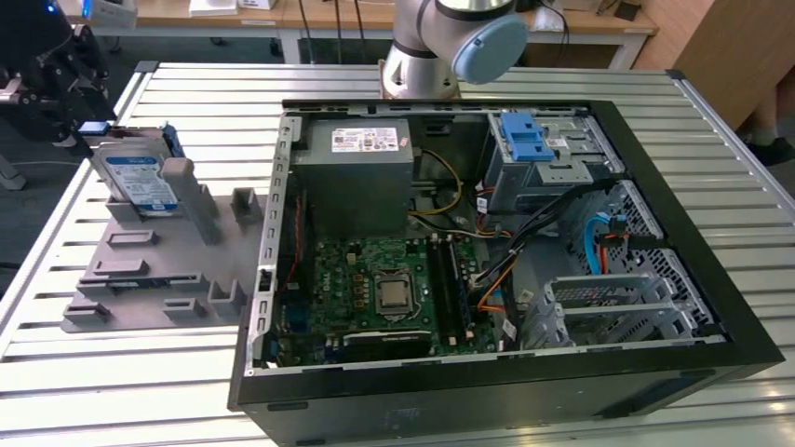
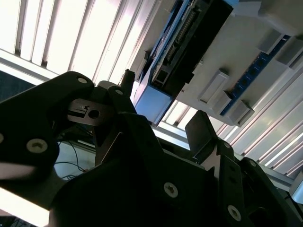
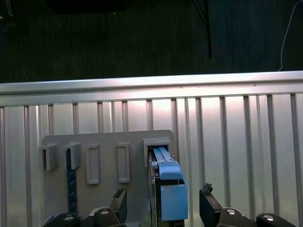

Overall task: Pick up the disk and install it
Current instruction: 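Pick up the disk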

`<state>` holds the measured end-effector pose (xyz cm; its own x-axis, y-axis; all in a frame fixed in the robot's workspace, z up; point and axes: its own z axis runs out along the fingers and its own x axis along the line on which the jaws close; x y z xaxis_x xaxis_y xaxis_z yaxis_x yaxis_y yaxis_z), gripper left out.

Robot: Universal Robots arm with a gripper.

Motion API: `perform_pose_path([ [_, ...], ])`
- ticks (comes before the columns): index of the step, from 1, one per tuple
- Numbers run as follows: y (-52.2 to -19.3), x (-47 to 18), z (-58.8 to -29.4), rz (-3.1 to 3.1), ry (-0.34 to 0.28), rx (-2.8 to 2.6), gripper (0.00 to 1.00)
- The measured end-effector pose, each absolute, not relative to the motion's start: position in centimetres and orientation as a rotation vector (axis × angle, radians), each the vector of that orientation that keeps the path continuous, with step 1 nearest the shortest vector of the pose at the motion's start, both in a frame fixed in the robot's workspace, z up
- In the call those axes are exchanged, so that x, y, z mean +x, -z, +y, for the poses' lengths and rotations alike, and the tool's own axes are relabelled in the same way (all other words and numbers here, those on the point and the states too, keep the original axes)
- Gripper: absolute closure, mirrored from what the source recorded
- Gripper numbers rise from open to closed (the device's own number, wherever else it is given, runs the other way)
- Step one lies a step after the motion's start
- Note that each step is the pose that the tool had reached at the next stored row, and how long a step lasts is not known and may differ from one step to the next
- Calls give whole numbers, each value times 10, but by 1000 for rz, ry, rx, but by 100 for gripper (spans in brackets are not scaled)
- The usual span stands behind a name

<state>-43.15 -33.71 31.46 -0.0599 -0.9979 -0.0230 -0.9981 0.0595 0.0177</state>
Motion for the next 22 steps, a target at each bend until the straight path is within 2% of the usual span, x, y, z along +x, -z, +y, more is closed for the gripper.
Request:
perform_pose_path([
  [18, -304, -434, -337, 2261, -45, -2174, 30],
  [20, -303, -434, -337, 2261, -45, -2174, 31],
  [21, -303, -434, -337, 2261, -45, -2174, 38],
  [22, -303, -434, -336, 2262, -45, -2174, 38],
])
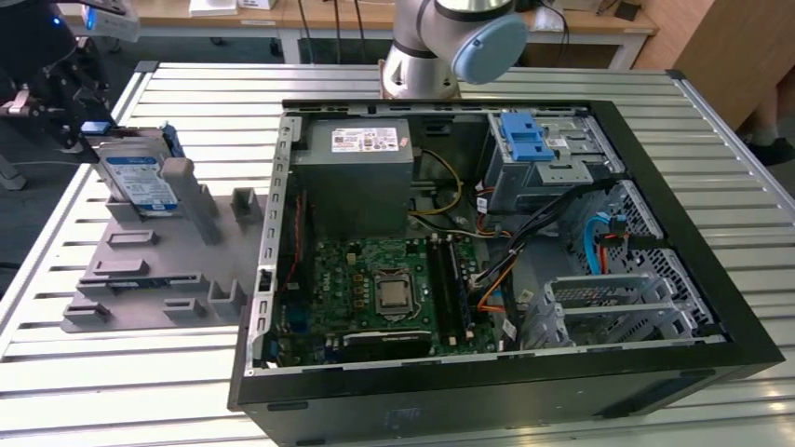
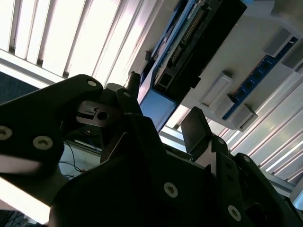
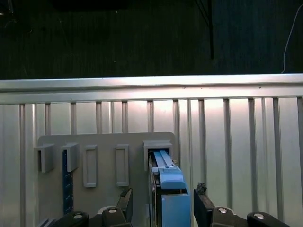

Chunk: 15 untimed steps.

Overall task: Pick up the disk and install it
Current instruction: 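Pick up the disk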

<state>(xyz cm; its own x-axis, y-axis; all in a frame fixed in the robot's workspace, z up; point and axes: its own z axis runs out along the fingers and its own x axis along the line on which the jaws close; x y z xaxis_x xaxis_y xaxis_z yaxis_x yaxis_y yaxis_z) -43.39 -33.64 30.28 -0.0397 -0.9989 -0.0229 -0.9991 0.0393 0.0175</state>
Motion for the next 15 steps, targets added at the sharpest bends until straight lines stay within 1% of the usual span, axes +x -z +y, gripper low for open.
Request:
perform_pose_path([
  [5, -301, -434, -332, 2261, -45, -2174, 39],
  [6, -301, -434, -331, 2261, -45, -2174, 46],
  [15, -296, -435, -331, 2261, -45, -2174, 46],
])
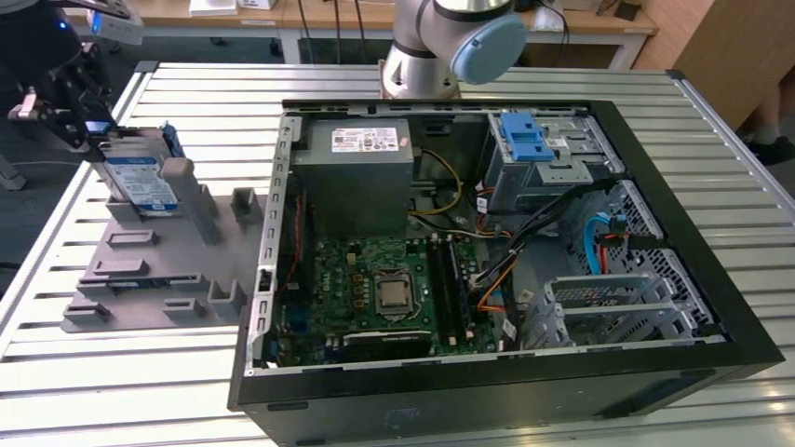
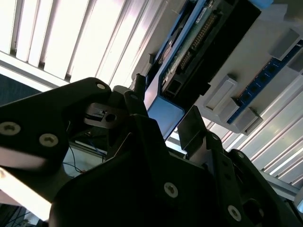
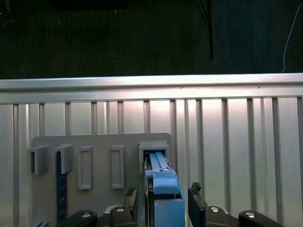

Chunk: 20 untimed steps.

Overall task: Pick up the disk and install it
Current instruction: 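Pick up the disk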

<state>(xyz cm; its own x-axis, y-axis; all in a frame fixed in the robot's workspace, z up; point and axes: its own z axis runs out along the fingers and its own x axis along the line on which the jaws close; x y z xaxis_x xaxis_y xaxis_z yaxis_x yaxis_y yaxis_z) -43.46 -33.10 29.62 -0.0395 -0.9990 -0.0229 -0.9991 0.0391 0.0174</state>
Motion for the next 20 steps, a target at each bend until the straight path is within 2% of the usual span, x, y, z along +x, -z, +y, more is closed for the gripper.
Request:
perform_pose_path([
  [16, -287, -435, -331, 2262, -43, -2175, 46],
  [18, -287, -435, -331, 2262, -43, -2175, 48],
  [19, -287, -435, -331, 2262, -43, -2175, 55],
  [20, -287, -435, -331, 2262, -43, -2175, 55],
])
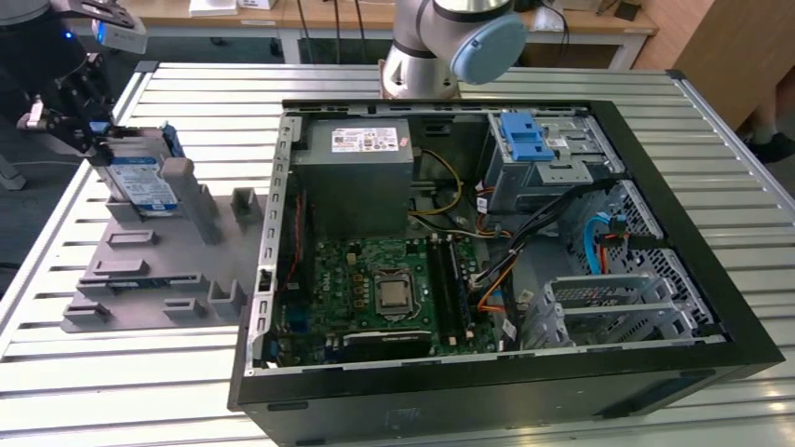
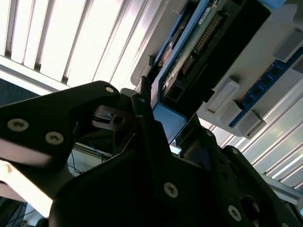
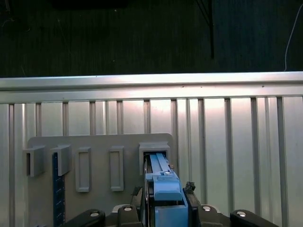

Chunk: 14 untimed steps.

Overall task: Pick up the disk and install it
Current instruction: 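Pick up the disk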

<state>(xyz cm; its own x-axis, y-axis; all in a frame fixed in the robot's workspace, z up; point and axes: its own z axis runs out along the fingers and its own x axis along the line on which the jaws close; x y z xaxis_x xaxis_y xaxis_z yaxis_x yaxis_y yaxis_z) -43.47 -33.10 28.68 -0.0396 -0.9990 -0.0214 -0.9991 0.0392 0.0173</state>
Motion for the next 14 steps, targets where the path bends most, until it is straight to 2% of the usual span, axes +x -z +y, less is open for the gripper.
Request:
perform_pose_path([
  [2, -287, -435, -331, 2262, -43, -2175, 56],
  [3, -287, -435, -331, 2262, -43, -2175, 62],
  [5, -287, -435, -331, 2262, -43, -2175, 64],
  [14, -287, -435, -332, 2255, -43, -2182, 64],
])
